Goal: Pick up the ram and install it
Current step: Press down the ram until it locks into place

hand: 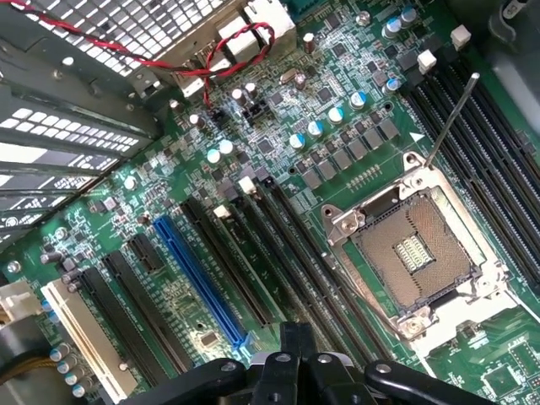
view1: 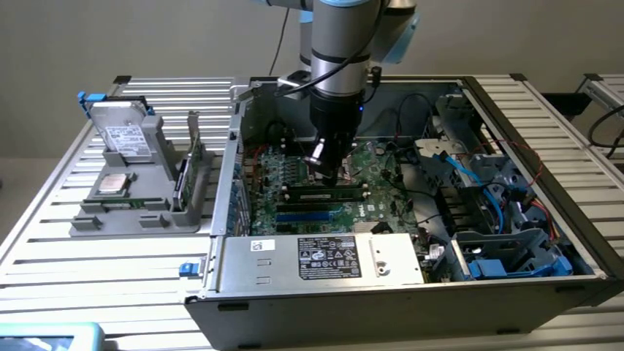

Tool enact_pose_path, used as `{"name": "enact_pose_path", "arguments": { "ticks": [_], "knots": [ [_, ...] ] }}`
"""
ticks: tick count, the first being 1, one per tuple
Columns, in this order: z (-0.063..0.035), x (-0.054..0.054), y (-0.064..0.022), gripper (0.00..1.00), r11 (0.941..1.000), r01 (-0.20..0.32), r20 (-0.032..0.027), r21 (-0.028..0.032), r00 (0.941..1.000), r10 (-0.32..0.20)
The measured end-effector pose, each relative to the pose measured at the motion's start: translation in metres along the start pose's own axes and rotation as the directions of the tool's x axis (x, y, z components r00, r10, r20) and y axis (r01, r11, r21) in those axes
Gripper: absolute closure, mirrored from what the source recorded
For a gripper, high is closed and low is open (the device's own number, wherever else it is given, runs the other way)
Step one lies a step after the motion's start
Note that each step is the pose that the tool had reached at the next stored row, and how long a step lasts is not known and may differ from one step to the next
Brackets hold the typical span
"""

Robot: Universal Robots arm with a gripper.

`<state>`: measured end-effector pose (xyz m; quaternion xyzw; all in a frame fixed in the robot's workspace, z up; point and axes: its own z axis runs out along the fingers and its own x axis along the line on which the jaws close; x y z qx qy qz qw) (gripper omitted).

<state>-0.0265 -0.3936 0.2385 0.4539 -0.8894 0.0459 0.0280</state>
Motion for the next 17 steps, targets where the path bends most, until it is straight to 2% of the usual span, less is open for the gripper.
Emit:
{"name": "enact_pose_path", "arguments": {
  "ticks": [6,12,17],
  "knots": [
    [0.0001,-0.0001,-0.0001,0.89,0.9979,-0.065,-0.0051,-0.0018,0.9978,0.065],
    [0.0002,-0.0001,0.0000,0.89,0.9913,-0.131,-0.0015,0.0012,0.9913,0.131],
    [0.0002,-0.0001,0.0000,0.89,0.9818,-0.190,-0.0002,0.0021,0.9818,0.190]
  ]
}}
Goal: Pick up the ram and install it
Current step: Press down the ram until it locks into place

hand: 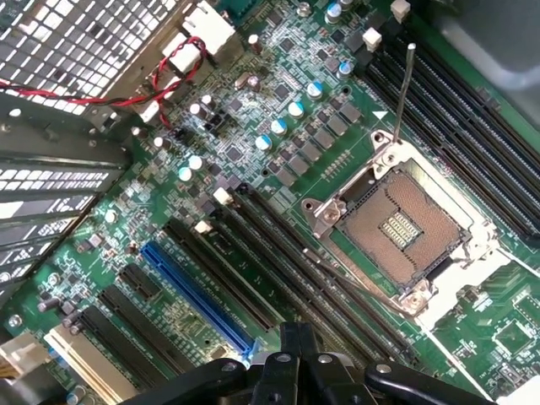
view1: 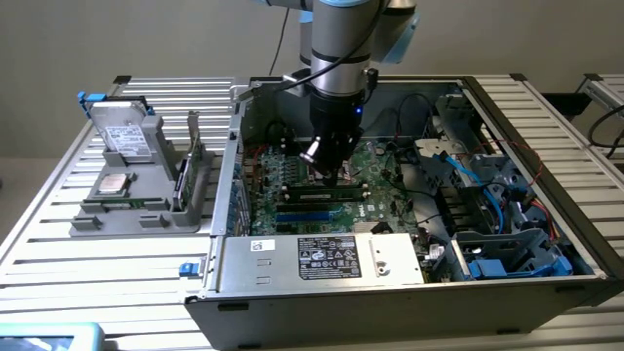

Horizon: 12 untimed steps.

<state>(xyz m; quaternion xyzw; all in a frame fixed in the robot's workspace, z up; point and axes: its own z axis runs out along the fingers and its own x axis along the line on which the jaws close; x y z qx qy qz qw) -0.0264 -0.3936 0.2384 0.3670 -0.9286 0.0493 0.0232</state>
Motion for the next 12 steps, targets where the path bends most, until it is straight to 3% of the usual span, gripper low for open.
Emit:
{"name": "enact_pose_path", "arguments": {
  "ticks": [6,12],
  "knots": [
    [-0.0001,0.0000,0.0000,0.89,0.9972,-0.074,0.0000,-0.0005,0.9972,0.074],
    [0.0000,0.0000,0.0000,0.89,0.9893,-0.146,0.0010,-0.0004,0.9893,0.146]
  ]
}}
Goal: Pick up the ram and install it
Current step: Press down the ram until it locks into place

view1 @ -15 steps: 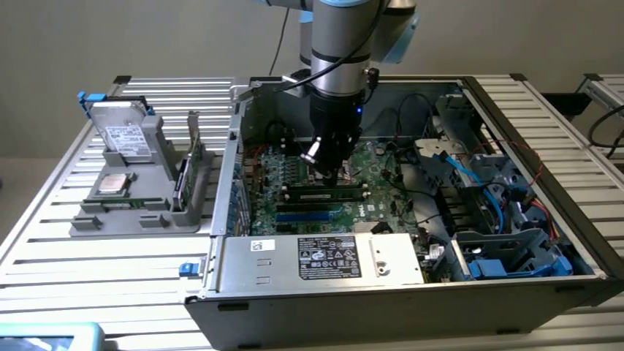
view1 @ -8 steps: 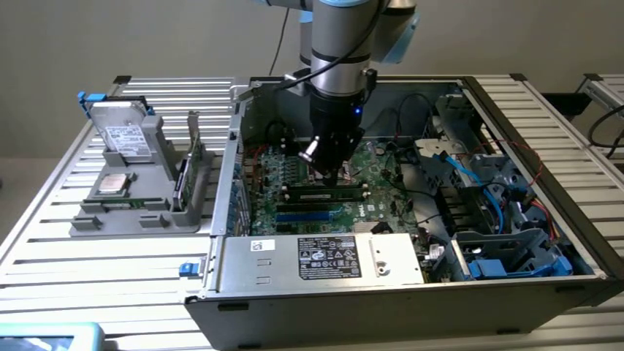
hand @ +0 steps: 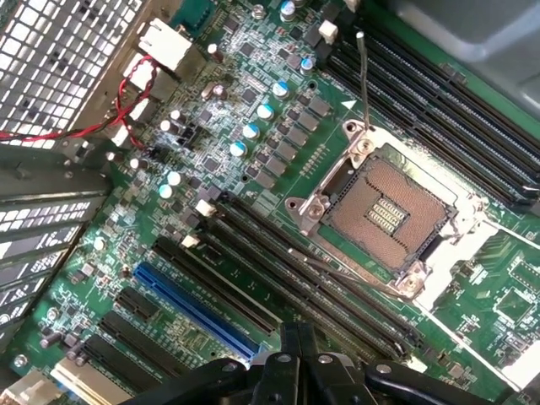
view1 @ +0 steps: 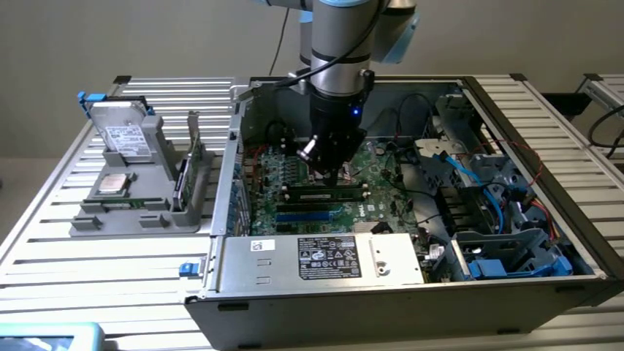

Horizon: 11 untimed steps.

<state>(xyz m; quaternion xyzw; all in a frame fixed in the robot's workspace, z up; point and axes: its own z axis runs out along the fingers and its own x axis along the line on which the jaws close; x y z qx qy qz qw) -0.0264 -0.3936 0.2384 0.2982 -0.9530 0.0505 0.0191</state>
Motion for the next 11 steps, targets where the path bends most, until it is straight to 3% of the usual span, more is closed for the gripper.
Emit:
{"name": "enact_pose_path", "arguments": {
  "ticks": [6,11],
  "knots": [
    [0.0000,0.0000,0.0000,0.89,0.9973,-0.073,0.0010,0.0001,0.9973,0.073],
    [0.0000,0.0000,0.0000,0.89,0.9911,-0.133,0.0021,0.0001,0.9911,0.133]
  ]
}}
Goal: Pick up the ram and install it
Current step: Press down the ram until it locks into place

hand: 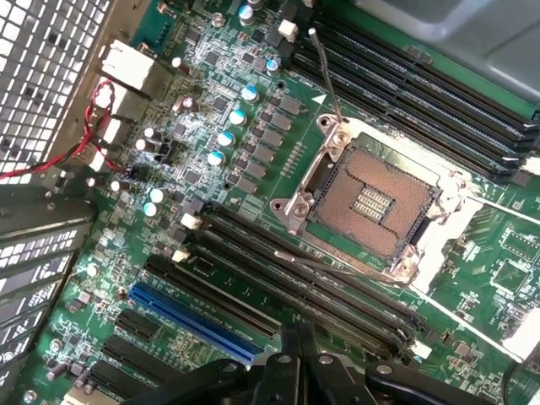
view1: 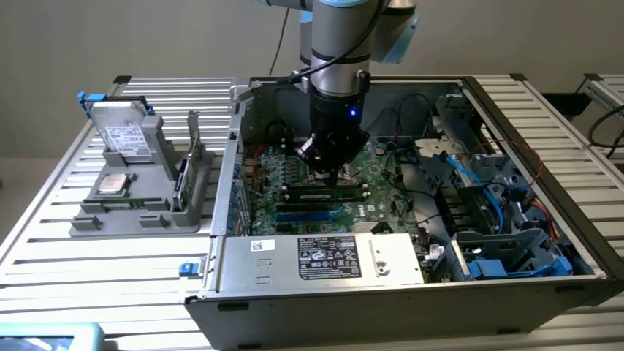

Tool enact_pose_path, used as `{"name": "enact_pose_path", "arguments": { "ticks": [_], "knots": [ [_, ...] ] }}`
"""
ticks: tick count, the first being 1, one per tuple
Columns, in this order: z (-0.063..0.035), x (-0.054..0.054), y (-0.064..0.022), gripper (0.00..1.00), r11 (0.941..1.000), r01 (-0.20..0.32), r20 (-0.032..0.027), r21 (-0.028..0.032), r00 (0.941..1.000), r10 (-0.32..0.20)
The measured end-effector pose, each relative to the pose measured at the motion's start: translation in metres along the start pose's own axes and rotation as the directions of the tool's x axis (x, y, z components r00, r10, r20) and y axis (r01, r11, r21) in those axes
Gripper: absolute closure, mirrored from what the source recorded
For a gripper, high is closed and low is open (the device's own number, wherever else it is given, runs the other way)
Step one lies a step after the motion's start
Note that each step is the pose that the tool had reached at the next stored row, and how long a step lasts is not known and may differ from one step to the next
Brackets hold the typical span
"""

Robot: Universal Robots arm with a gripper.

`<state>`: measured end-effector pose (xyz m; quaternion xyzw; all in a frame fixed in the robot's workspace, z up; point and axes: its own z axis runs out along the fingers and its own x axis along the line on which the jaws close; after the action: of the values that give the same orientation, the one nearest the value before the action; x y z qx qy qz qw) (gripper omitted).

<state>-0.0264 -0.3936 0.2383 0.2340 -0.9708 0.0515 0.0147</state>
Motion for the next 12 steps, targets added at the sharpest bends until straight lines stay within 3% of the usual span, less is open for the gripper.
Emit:
{"name": "enact_pose_path", "arguments": {
  "ticks": [4,12],
  "knots": [
    [0.0000,0.0000,0.0000,0.89,0.9989,-0.047,0.0014,0.0005,0.9989,0.047],
    [0.0000,0.0000,0.0000,0.89,0.9905,-0.138,0.0115,0.0041,0.9904,0.138]
  ]
}}
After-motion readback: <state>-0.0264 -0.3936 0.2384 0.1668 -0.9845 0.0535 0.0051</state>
